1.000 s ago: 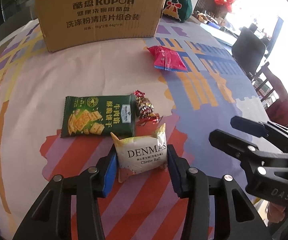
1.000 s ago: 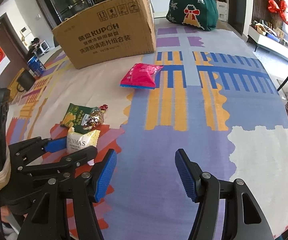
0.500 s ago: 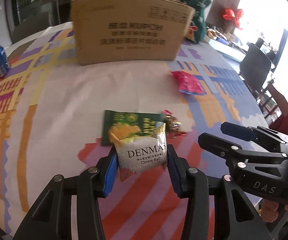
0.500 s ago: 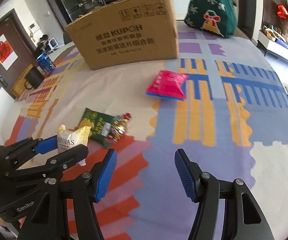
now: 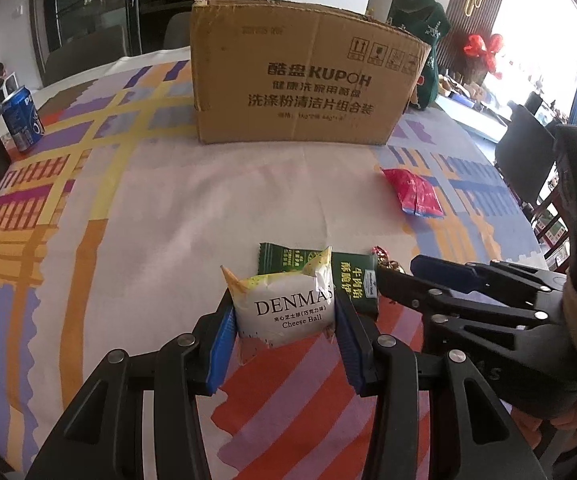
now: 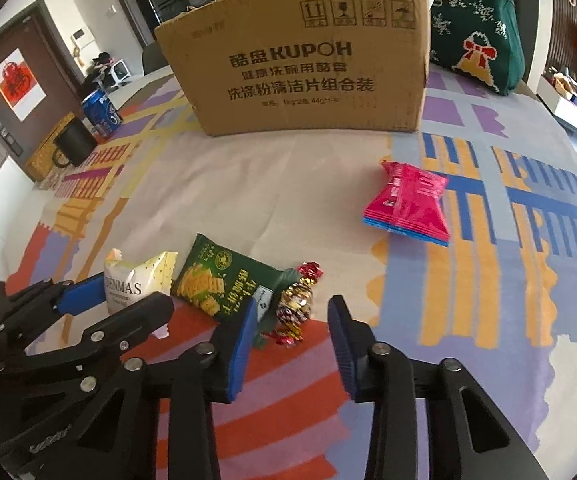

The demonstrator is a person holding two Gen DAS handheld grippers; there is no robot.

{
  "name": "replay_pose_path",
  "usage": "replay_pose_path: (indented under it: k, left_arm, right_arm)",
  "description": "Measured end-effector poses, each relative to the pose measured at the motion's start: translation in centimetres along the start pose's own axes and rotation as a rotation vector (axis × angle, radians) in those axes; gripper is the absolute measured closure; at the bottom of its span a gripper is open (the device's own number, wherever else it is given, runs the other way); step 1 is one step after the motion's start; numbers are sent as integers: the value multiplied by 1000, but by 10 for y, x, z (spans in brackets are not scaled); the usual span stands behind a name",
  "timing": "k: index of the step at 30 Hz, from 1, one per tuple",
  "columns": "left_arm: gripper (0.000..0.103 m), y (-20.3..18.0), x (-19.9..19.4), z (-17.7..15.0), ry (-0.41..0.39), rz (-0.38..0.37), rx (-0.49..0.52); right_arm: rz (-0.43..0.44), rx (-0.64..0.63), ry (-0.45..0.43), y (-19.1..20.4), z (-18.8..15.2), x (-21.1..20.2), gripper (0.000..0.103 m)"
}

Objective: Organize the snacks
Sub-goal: 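Grasp the white DENMAS bag with the left gripper while the right gripper grasps the gold-wrapped chocolates, then carry the DENMAS bag and chocolates over the box and open both grippers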

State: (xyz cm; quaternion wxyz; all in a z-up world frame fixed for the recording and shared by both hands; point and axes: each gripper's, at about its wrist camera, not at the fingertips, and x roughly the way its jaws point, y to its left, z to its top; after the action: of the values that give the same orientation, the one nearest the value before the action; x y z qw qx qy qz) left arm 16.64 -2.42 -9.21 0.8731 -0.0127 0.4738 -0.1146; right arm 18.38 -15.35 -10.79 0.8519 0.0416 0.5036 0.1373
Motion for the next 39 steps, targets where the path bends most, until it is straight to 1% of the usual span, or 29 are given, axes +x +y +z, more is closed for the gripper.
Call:
replay_pose_path:
  k: [3,8,12,18,23,28,39]
  left_arm:
    - [58,1,1,2,0,-9,-4]
    - [58,-1,4,5,0,-18,-1]
    - [58,-2,6,7,3,-22,0]
    - [58,-4,2,9,-6,-30,-5]
    - [58,-5,-5,14,-24,-32,-6]
    - [58,-4,-14,23,-54,-32,-11]
    - [58,-6,-40,59,-163,-20,4]
  right_arm:
    - [-23,-12,9,3,1,6,73]
    - [-23,-3,27,1,0,12,75]
    - [-23,6,36,-2,1,16,82]
    - [-18,12,29,-4,0,14,83]
    - [-2,14,-1,-3,1,2,83]
    - [2,13,-51,-3,7,-15,83]
    - [16,-5,-189,3,38,-54,83]
